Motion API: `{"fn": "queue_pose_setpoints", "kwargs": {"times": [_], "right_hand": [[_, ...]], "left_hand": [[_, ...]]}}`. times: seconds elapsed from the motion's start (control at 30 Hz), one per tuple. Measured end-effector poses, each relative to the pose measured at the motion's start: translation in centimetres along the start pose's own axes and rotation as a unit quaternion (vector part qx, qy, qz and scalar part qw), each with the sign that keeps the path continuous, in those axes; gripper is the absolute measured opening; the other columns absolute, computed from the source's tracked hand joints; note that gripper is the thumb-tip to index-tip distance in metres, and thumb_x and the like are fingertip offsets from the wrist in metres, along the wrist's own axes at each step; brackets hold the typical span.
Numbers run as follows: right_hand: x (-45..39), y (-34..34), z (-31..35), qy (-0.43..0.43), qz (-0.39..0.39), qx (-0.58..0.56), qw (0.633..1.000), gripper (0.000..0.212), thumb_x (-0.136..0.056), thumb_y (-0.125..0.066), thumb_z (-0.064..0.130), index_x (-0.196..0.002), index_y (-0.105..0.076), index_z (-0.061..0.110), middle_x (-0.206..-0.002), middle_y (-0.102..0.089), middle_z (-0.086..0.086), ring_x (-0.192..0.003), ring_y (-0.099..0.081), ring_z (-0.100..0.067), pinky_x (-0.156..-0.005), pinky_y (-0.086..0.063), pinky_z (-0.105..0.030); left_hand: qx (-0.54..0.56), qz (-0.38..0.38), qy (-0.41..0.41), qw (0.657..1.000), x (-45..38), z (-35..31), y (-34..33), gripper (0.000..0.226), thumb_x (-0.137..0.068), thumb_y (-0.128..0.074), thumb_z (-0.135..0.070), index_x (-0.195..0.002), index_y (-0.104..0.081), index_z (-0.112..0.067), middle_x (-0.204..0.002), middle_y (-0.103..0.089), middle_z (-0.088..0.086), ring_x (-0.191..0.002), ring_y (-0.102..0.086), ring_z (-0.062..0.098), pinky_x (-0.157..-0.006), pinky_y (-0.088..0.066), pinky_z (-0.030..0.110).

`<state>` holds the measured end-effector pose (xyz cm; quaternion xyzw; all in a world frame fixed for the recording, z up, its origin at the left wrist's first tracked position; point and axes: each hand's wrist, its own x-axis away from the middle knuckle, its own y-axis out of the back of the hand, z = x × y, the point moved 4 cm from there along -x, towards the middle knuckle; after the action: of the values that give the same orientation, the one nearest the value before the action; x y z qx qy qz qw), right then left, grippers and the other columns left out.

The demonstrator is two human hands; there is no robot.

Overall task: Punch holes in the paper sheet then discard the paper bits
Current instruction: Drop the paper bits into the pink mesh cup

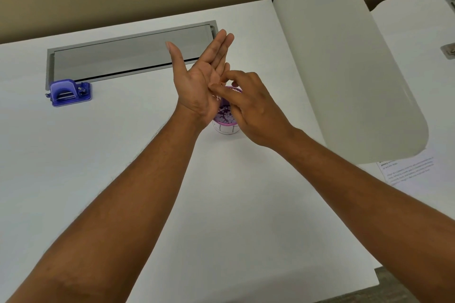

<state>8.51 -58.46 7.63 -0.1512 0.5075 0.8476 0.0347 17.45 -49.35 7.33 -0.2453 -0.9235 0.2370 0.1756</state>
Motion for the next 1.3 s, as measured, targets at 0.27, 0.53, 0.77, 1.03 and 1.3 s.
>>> {"fn": "queue_pose_setpoints", "kwargs": {"times": [0.27,0.53,0.77,1.03,1.3], "right_hand": [[0.7,-0.9,-0.5,0.011,-0.011,0.028,1.0,0.038,-0.096,-0.068,0.014,-0.134,-0.068,0.013,-0.135,-0.063,-0.017,-0.119,-0.061,-0.034,-0.097,-0.055,-0.044],[1.0,-1.1,-0.8,-0.02,-0.033,0.043,0.998,0.037,-0.093,-0.071,0.013,-0.131,-0.069,0.012,-0.133,-0.064,-0.017,-0.118,-0.061,-0.033,-0.094,-0.056,-0.045],[0.6,-1.0,-1.4,-0.076,-0.068,0.046,0.994,0.045,-0.092,-0.065,0.012,-0.136,-0.064,0.018,-0.137,-0.058,-0.011,-0.121,-0.057,-0.028,-0.094,-0.055,-0.045],[0.7,-1.5,-1.9,-0.092,-0.095,0.03,0.991,0.026,-0.092,-0.07,0.015,-0.118,-0.072,0.015,-0.126,-0.063,-0.01,-0.112,-0.059,-0.026,-0.088,-0.057,-0.046],[0.9,-0.3,-2.1,-0.126,-0.101,0.009,0.987,0.02,-0.097,-0.066,0.019,-0.114,-0.076,0.015,-0.115,-0.068,-0.004,-0.107,-0.061,-0.023,-0.088,-0.054,-0.046]], "left_hand": [[-0.018,-0.012,-0.003,1.0,0.1,-0.4,-0.1,0.108,-0.098,0.015,-0.075,-0.165,-0.036,-0.007,-0.169,-0.043,0.01,-0.161,-0.033,0.02,-0.134,-0.015,0.041],[-0.036,-0.023,-0.007,0.999,0.0,-0.8,-0.1,0.107,-0.099,0.015,-0.074,-0.165,-0.038,-0.008,-0.169,-0.045,0.01,-0.161,-0.034,0.02,-0.134,-0.016,0.041],[-0.036,-0.022,-0.008,0.999,0.3,-1.2,0.0,0.107,-0.099,0.014,-0.075,-0.164,-0.038,-0.008,-0.168,-0.046,0.011,-0.161,-0.034,0.021,-0.135,-0.014,0.044],[-0.014,-0.031,0.009,0.999,0.4,-0.7,0.5,0.108,-0.099,0.013,-0.077,-0.165,-0.038,-0.009,-0.168,-0.045,0.01,-0.161,-0.032,0.02,-0.135,-0.014,0.044],[0.051,-0.039,0.008,0.998,0.4,-0.7,0.8,0.106,-0.1,0.009,-0.077,-0.163,-0.042,-0.009,-0.165,-0.049,0.012,-0.159,-0.038,0.022,-0.135,-0.019,0.044]]}}
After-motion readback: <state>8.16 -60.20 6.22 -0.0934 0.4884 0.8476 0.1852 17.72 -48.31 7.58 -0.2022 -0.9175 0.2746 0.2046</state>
